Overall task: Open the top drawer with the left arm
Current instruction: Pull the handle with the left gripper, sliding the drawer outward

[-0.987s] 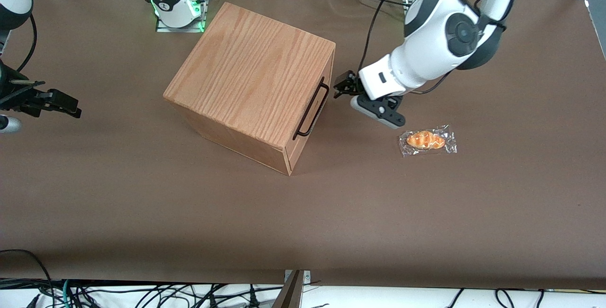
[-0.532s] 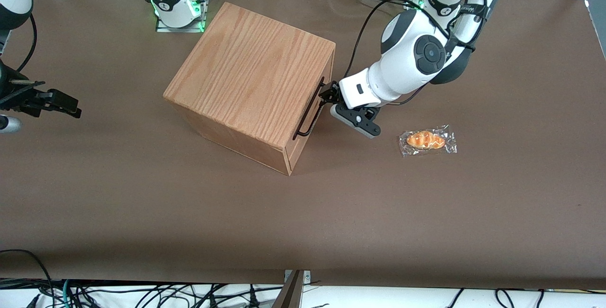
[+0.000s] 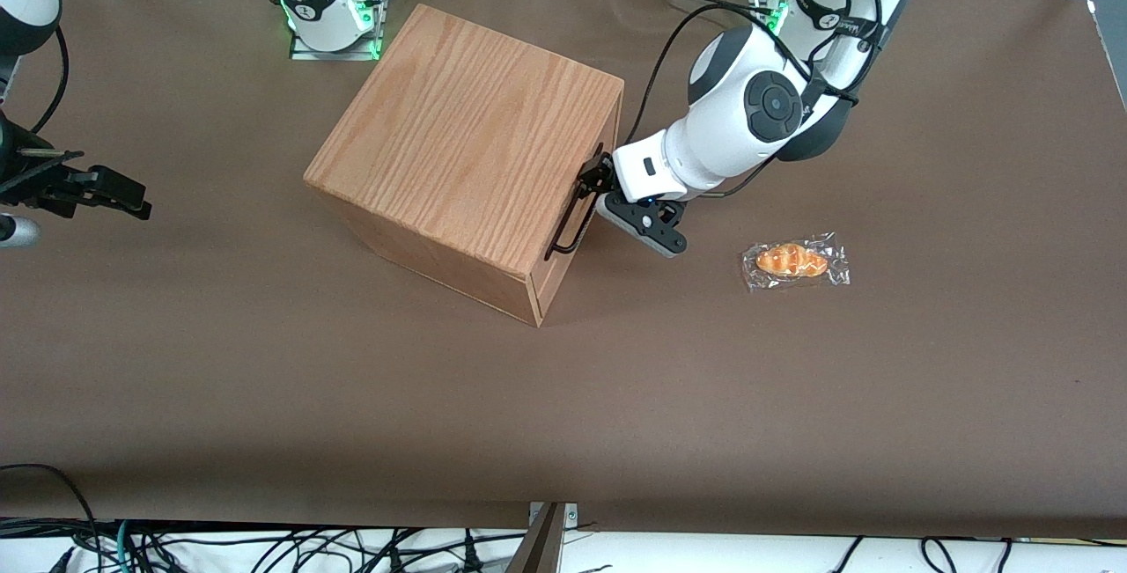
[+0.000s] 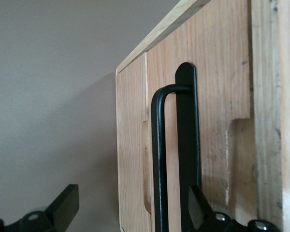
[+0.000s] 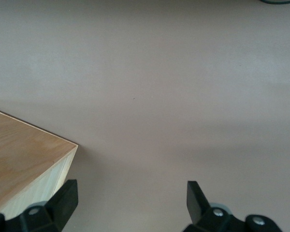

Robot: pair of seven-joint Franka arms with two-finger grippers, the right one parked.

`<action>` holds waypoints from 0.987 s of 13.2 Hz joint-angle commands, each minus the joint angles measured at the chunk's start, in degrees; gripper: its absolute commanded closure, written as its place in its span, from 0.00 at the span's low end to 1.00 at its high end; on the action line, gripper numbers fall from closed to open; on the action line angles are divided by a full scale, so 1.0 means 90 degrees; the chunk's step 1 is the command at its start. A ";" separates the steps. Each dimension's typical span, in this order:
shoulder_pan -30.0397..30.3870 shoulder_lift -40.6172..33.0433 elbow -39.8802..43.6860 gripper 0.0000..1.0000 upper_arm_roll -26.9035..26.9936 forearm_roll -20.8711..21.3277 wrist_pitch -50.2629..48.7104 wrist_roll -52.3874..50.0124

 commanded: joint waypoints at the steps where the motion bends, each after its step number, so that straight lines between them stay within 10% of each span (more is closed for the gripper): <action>1: -0.0033 0.0111 0.0002 0.00 0.0004 -0.0119 0.0223 0.0213; 13: 0.0015 0.0297 -0.0164 0.00 0.0101 0.0454 0.0156 0.0770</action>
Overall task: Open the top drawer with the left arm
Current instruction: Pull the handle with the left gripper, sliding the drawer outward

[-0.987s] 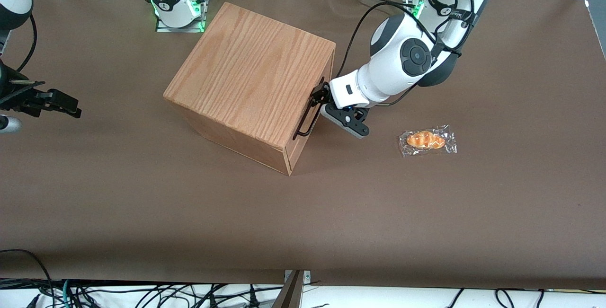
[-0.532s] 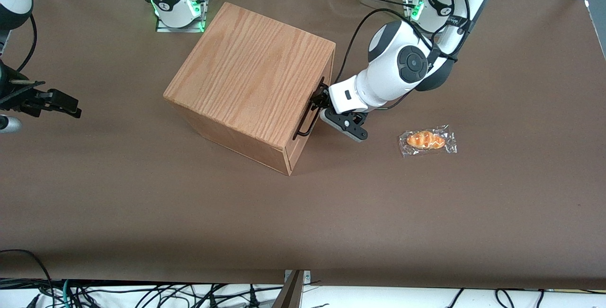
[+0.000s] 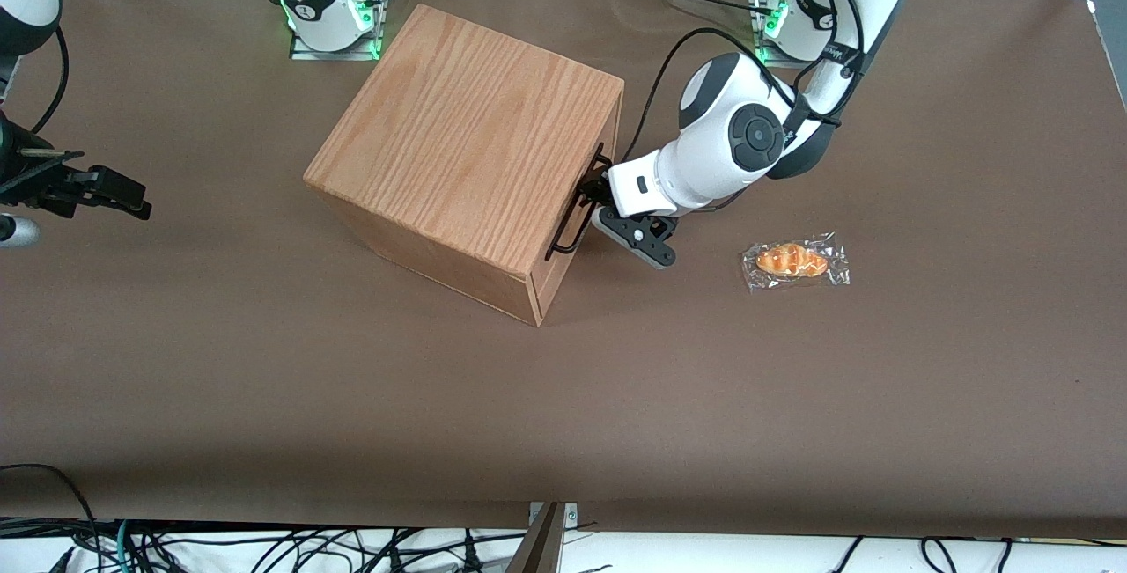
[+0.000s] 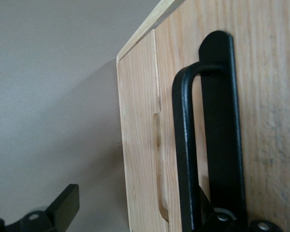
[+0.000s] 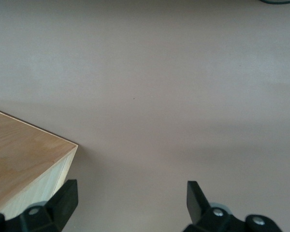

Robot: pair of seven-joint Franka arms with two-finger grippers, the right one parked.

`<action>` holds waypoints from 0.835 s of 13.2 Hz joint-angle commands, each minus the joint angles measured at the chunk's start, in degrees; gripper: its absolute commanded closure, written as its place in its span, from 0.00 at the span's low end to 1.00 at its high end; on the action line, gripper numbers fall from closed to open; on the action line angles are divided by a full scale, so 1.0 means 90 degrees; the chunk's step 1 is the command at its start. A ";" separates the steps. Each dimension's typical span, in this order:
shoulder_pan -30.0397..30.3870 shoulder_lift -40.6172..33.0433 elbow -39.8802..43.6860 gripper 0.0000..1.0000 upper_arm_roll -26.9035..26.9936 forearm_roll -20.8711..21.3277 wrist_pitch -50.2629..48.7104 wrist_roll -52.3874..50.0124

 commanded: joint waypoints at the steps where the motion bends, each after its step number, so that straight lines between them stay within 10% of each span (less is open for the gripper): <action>1: 0.0060 -0.0089 -0.0110 0.00 0.0130 0.0584 0.0001 0.0248; 11: 0.0227 -0.0284 -0.0071 0.00 0.0930 0.0664 -0.0691 0.0267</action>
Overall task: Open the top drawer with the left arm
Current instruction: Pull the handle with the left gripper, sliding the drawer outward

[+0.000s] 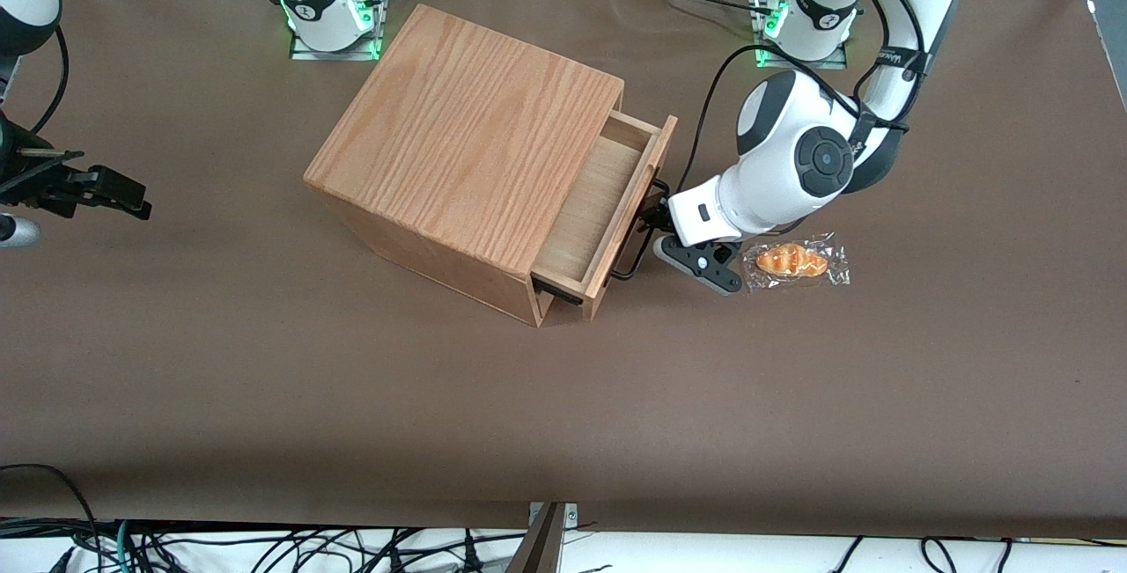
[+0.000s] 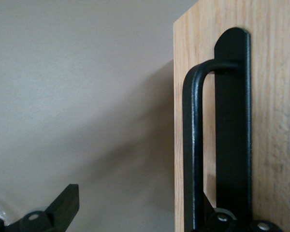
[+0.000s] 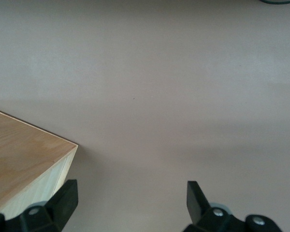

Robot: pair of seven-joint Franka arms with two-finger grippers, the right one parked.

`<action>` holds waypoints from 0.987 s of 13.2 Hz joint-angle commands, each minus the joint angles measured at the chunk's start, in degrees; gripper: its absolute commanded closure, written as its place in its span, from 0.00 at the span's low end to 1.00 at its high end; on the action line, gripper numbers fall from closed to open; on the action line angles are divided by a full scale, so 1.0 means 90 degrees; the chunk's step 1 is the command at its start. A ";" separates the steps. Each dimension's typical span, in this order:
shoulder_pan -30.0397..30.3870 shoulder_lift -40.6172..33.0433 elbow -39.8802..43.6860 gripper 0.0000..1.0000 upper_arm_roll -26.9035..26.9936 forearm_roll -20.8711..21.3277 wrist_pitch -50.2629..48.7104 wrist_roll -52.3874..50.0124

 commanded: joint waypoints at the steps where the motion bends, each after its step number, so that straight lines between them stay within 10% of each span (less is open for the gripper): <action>1: 0.0048 -0.0123 -0.0070 0.00 0.0247 0.0327 -0.0184 0.0155; 13: 0.0234 -0.0328 -0.0021 0.00 0.0541 0.0327 -0.0458 0.0361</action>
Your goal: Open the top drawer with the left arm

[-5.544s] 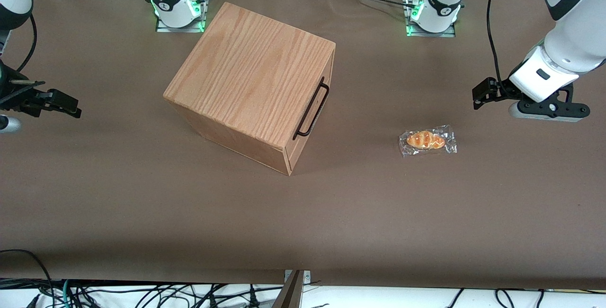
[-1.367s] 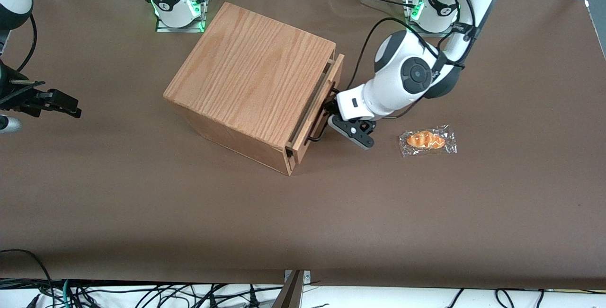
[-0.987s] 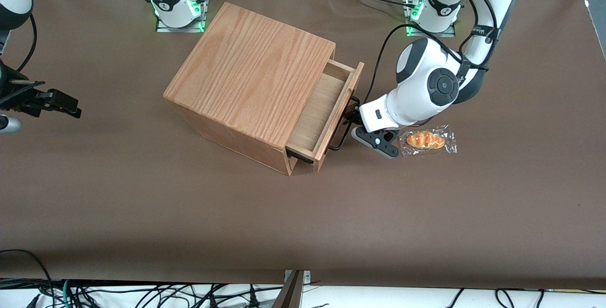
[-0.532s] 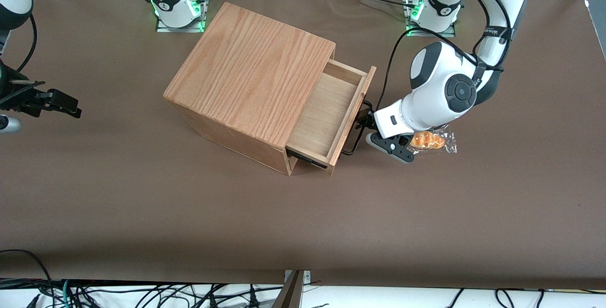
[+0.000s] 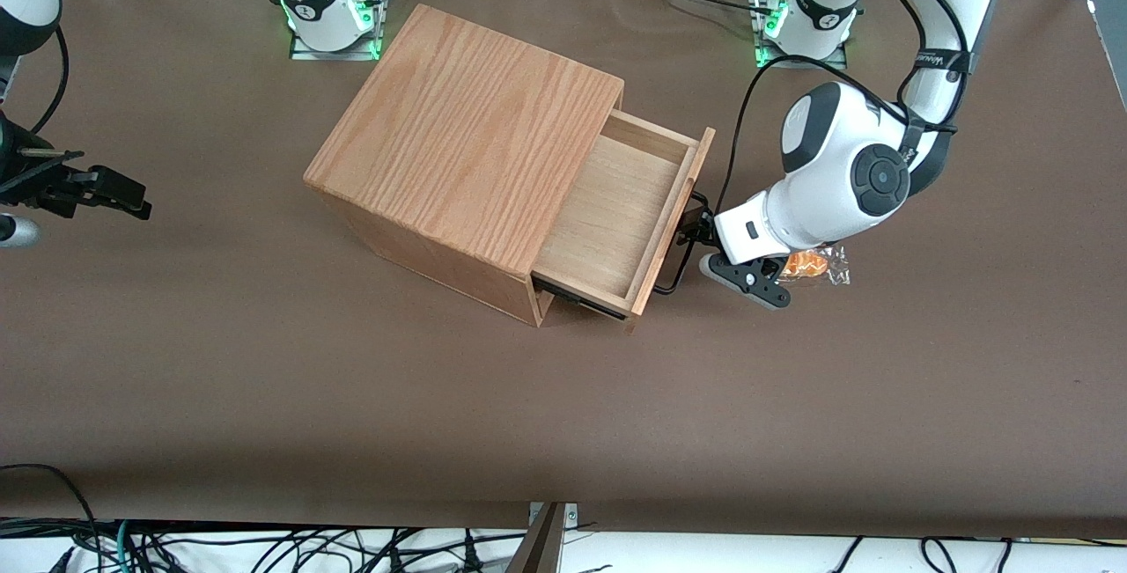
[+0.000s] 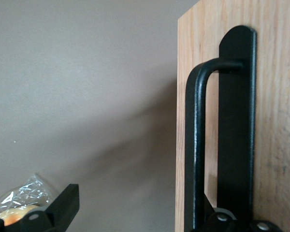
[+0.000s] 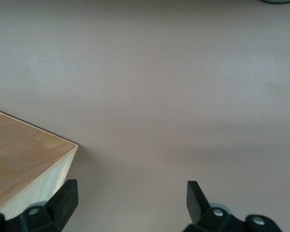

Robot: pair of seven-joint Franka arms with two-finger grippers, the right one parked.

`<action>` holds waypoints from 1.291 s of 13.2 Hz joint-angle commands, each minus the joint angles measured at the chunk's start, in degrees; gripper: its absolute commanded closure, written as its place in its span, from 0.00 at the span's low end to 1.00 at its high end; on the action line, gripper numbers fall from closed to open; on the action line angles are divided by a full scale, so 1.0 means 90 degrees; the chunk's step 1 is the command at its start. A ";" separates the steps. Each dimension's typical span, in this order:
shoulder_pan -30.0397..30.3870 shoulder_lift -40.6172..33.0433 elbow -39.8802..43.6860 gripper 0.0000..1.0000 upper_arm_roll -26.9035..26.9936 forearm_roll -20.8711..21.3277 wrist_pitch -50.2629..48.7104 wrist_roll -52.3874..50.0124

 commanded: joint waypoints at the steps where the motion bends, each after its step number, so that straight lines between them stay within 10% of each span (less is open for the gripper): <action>1: 0.0045 -0.0232 -0.0028 0.00 0.0169 0.0326 -0.0103 0.0028; 17: 0.0084 -0.0232 -0.0038 0.00 0.0384 0.0326 -0.0113 0.0507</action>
